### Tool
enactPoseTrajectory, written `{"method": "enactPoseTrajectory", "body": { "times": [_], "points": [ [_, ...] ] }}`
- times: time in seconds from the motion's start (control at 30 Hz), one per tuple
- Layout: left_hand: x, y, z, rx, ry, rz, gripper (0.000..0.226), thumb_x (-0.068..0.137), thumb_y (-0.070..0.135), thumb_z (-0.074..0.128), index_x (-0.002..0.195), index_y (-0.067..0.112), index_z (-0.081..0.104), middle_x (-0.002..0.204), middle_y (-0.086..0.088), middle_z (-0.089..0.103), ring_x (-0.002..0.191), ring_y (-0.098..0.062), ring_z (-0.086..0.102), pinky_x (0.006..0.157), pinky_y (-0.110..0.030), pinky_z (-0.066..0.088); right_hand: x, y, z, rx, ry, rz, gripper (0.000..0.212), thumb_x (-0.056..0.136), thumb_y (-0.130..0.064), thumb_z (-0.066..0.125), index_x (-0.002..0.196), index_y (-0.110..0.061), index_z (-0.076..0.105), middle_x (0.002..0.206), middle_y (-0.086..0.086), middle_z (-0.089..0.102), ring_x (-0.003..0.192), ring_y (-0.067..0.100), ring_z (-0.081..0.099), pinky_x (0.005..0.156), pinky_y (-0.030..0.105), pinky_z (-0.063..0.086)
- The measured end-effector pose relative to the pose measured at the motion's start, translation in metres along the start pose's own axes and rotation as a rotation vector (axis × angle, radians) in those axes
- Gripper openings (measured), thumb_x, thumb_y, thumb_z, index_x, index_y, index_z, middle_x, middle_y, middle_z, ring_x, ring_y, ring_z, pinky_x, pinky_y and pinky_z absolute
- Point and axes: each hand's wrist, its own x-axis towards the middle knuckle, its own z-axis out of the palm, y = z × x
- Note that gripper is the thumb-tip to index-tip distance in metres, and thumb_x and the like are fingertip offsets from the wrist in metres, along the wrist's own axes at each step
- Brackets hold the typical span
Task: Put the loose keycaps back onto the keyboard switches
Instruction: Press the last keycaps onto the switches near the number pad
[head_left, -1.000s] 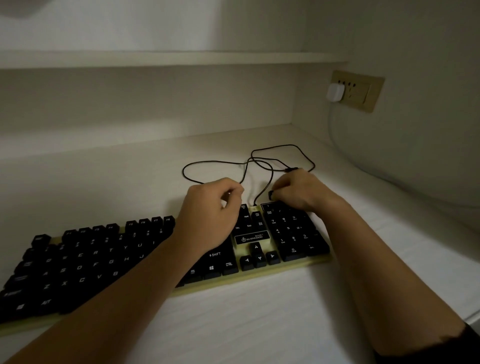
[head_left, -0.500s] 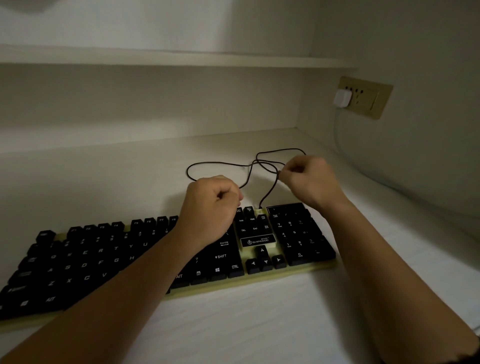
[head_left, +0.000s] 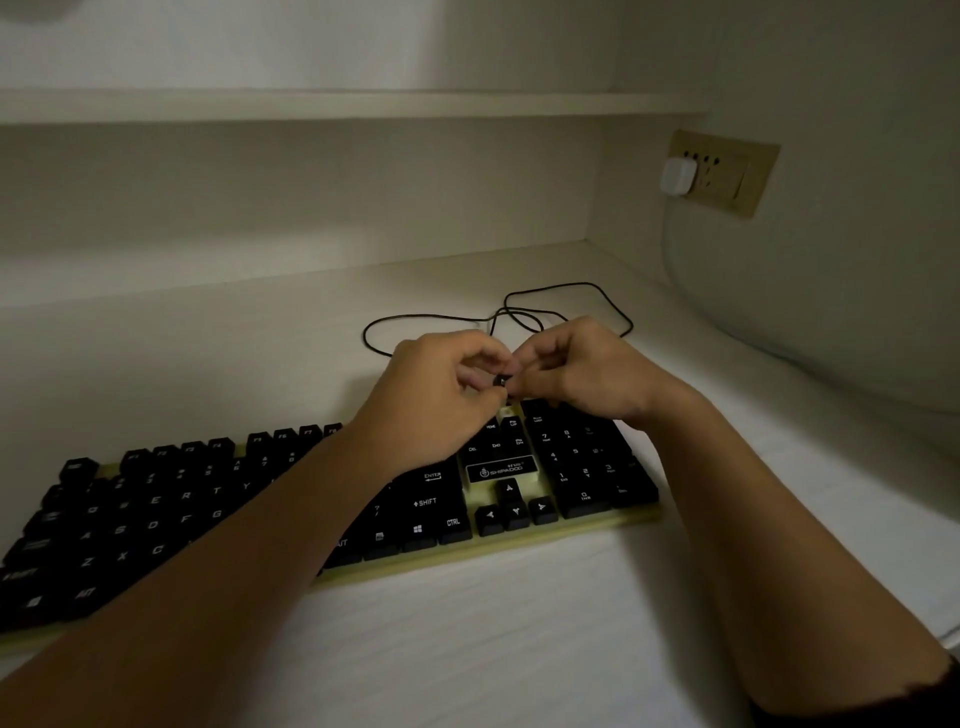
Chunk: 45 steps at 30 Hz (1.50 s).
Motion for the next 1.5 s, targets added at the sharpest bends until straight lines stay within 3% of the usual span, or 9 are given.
{"method": "enactPoseTrajectory", "body": {
  "times": [0.17, 0.33, 0.57, 0.7, 0.8, 0.93, 1.07, 1.33, 1.5],
  "points": [
    [0.004, -0.003, 0.003, -0.004, -0.009, 0.014, 0.027, 0.074, 0.004, 0.076, 0.095, 0.019, 0.077, 0.089, 0.003, 0.074, 0.076, -0.005, 0.072, 0.076, -0.031, 0.061, 0.0, 0.002, -0.005, -0.008, 0.006, 0.004, 0.019, 0.083, -0.001, 0.076, 0.088, -0.02, 0.077, 0.078, -0.002, 0.077, 0.07, 0.002, 0.07, 0.067, 0.012, 0.051],
    [0.003, -0.001, 0.003, 0.027, 0.025, 0.043, 0.024, 0.071, 0.001, 0.075, 0.089, 0.017, 0.077, 0.089, 0.004, 0.072, 0.074, -0.005, 0.07, 0.073, -0.029, 0.061, 0.0, 0.004, -0.008, -0.039, 0.003, -0.006, 0.02, 0.082, -0.001, 0.076, 0.095, -0.016, 0.079, 0.09, 0.007, 0.079, 0.081, 0.012, 0.072, 0.088, 0.026, 0.057],
    [0.002, -0.003, 0.004, -0.005, 0.056, 0.063, 0.022, 0.071, 0.003, 0.079, 0.086, 0.018, 0.077, 0.085, 0.003, 0.074, 0.074, -0.004, 0.071, 0.074, -0.029, 0.061, -0.001, 0.002, -0.008, 0.004, -0.05, -0.044, 0.028, 0.077, 0.009, 0.076, 0.088, -0.017, 0.077, 0.085, 0.006, 0.077, 0.078, 0.007, 0.071, 0.071, 0.014, 0.053],
    [0.003, -0.003, 0.004, 0.009, 0.044, 0.007, 0.03, 0.075, 0.007, 0.077, 0.099, 0.025, 0.075, 0.085, 0.004, 0.075, 0.075, -0.002, 0.071, 0.077, -0.023, 0.06, 0.001, 0.004, -0.008, -0.01, -0.022, -0.05, 0.026, 0.077, 0.008, 0.077, 0.089, -0.015, 0.075, 0.084, 0.004, 0.076, 0.076, 0.006, 0.071, 0.074, 0.014, 0.055],
    [0.007, -0.003, 0.002, 0.084, -0.032, -0.034, 0.03, 0.078, 0.014, 0.074, 0.104, 0.029, 0.075, 0.087, 0.008, 0.074, 0.076, -0.002, 0.069, 0.079, -0.022, 0.057, 0.004, 0.01, -0.01, -0.034, 0.02, -0.039, 0.023, 0.081, 0.006, 0.075, 0.092, -0.013, 0.075, 0.087, 0.006, 0.077, 0.077, 0.006, 0.072, 0.076, 0.016, 0.055],
    [0.015, -0.001, 0.002, 0.173, -0.204, -0.135, 0.027, 0.086, 0.017, 0.066, 0.111, 0.025, 0.072, 0.091, 0.01, 0.069, 0.083, -0.005, 0.064, 0.079, -0.022, 0.051, 0.007, 0.014, -0.011, -0.174, 0.121, -0.014, 0.014, 0.086, -0.008, 0.074, 0.096, -0.018, 0.077, 0.083, -0.006, 0.072, 0.07, -0.007, 0.064, 0.066, 0.006, 0.043],
    [0.022, 0.0, 0.001, 0.127, -0.259, -0.212, 0.017, 0.085, 0.02, 0.067, 0.097, 0.029, 0.077, 0.084, 0.012, 0.072, 0.08, -0.005, 0.065, 0.074, -0.022, 0.048, 0.009, 0.016, -0.008, -0.205, 0.183, -0.027, 0.013, 0.088, -0.012, 0.072, 0.097, -0.019, 0.078, 0.095, -0.001, 0.075, 0.091, 0.008, 0.066, 0.08, 0.017, 0.048],
    [0.029, 0.005, 0.002, 0.088, -0.329, -0.273, 0.022, 0.082, 0.021, 0.067, 0.098, 0.032, 0.077, 0.089, 0.009, 0.075, 0.089, -0.007, 0.068, 0.085, -0.025, 0.052, 0.013, 0.02, -0.005, -0.219, 0.262, -0.03, 0.015, 0.09, -0.013, 0.067, 0.097, -0.019, 0.079, 0.1, -0.001, 0.076, 0.096, 0.009, 0.068, 0.091, 0.027, 0.053],
    [0.03, 0.01, -0.004, 0.117, -0.311, -0.252, 0.018, 0.077, 0.018, 0.074, 0.089, 0.029, 0.078, 0.078, 0.005, 0.076, 0.08, -0.01, 0.071, 0.086, -0.032, 0.056, 0.014, 0.02, -0.003, -0.224, 0.245, -0.012, 0.014, 0.089, -0.013, 0.069, 0.097, -0.019, 0.079, 0.101, 0.0, 0.076, 0.098, 0.012, 0.068, 0.094, 0.031, 0.054]
  ]
}}
